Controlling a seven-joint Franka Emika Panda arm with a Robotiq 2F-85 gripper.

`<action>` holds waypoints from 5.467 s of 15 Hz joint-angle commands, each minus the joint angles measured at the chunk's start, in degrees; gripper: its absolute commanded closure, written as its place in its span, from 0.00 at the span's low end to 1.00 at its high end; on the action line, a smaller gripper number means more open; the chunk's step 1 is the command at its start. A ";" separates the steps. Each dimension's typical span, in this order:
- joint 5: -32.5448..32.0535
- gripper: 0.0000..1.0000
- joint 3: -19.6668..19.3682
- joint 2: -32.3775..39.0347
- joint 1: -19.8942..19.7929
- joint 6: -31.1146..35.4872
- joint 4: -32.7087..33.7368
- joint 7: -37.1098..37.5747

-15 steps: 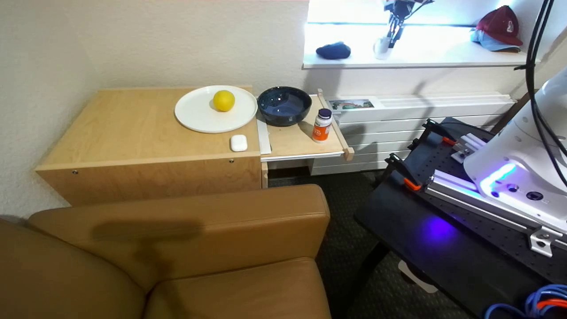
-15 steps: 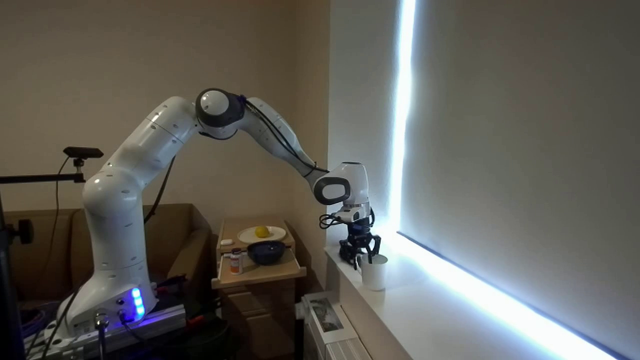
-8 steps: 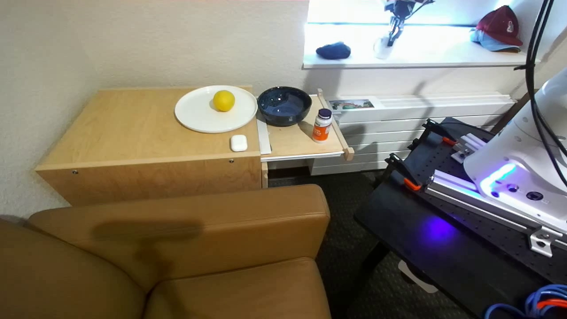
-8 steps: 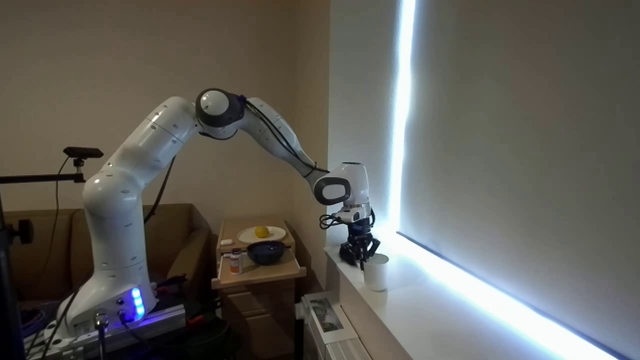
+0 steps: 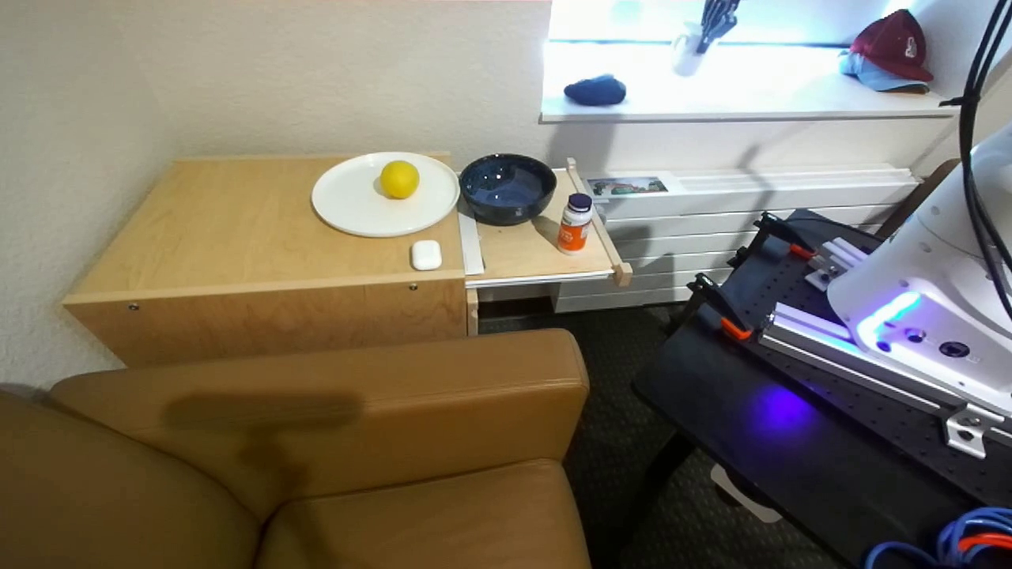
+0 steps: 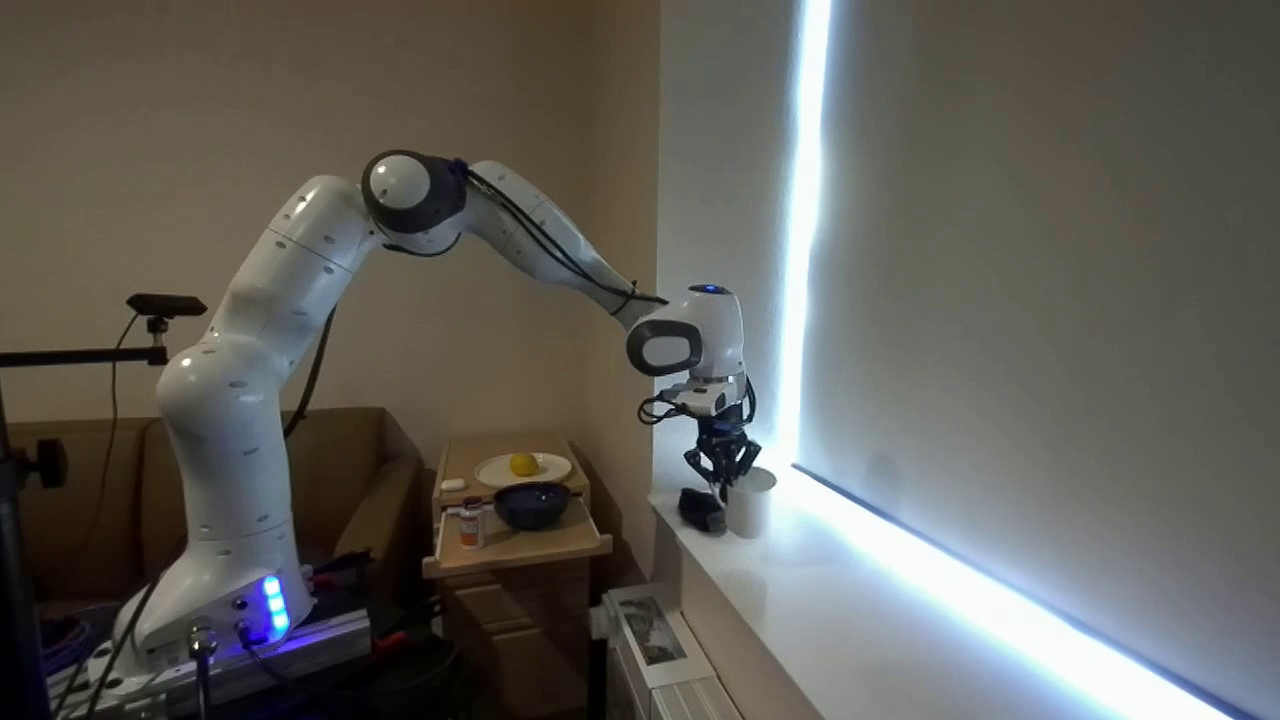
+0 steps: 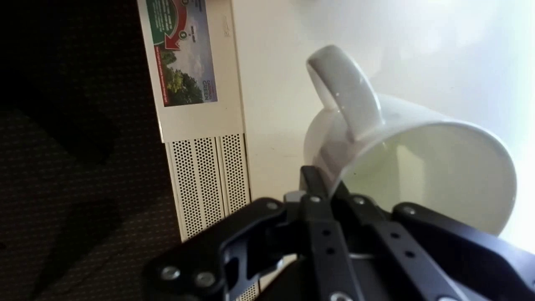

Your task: Remove the white mug from the black bowl and place it on the window sill, remove the white mug from the window sill and put it in the black bowl

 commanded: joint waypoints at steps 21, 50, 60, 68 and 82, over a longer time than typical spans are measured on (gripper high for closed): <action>-7.95 0.99 10.42 -37.84 15.50 -12.74 -31.19 -23.64; -19.71 0.99 24.69 -29.78 26.48 0.23 -31.11 -13.28; -33.48 0.95 23.40 -21.58 32.11 3.93 -29.73 2.52; -37.77 0.99 19.32 -12.61 34.36 11.05 -26.90 17.69; -29.67 0.99 16.19 -5.14 37.72 16.08 -23.15 20.66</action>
